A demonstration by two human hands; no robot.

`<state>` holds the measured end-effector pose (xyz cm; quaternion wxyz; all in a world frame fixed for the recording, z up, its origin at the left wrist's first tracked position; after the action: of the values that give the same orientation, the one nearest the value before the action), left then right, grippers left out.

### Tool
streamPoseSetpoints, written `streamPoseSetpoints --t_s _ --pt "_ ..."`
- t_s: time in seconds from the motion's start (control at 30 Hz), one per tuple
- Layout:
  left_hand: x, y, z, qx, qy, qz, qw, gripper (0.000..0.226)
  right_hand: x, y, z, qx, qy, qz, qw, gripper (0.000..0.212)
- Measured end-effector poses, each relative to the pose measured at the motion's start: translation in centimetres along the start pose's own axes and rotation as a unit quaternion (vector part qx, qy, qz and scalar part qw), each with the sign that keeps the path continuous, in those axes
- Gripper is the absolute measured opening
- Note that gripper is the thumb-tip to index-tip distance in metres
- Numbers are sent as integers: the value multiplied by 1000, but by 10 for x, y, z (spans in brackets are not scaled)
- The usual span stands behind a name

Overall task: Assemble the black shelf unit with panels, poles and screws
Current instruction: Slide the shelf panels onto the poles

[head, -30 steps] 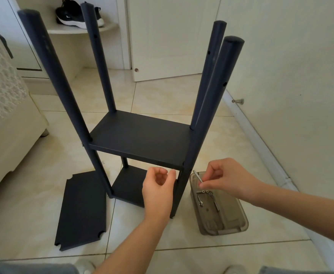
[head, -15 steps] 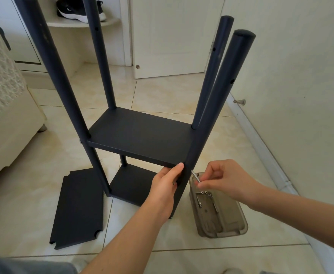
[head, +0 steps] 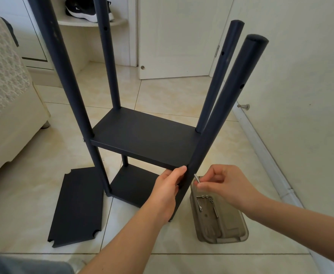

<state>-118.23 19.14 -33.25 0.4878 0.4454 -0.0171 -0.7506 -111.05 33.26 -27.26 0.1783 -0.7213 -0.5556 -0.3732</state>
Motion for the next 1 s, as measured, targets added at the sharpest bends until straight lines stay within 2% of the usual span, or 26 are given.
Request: streamPoseSetpoints --t_s 0.53,0.73,1.0 --pt "-2 2 -1 -2 1 -28 1000 17 -1 -5 2 38 12 1 999 10" --pt "-1 4 -1 -9 -7 -38 999 20 6 -9 1 62 48 -29 997 10" --pt "0 6 -1 -15 -16 -57 998 23 7 -10 5 74 101 -13 992 12"
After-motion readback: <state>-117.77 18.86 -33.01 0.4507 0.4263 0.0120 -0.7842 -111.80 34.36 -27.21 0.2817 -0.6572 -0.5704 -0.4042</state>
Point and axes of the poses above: each hand's wrist, its own y-axis away from the middle knuckle, its own x-axis out of the back of the hand, z = x × y, the point moved 1 cm from there along -y, towards the middle knuckle, and after that the axes turned 15 degrees about y, right-handed, at the moved point
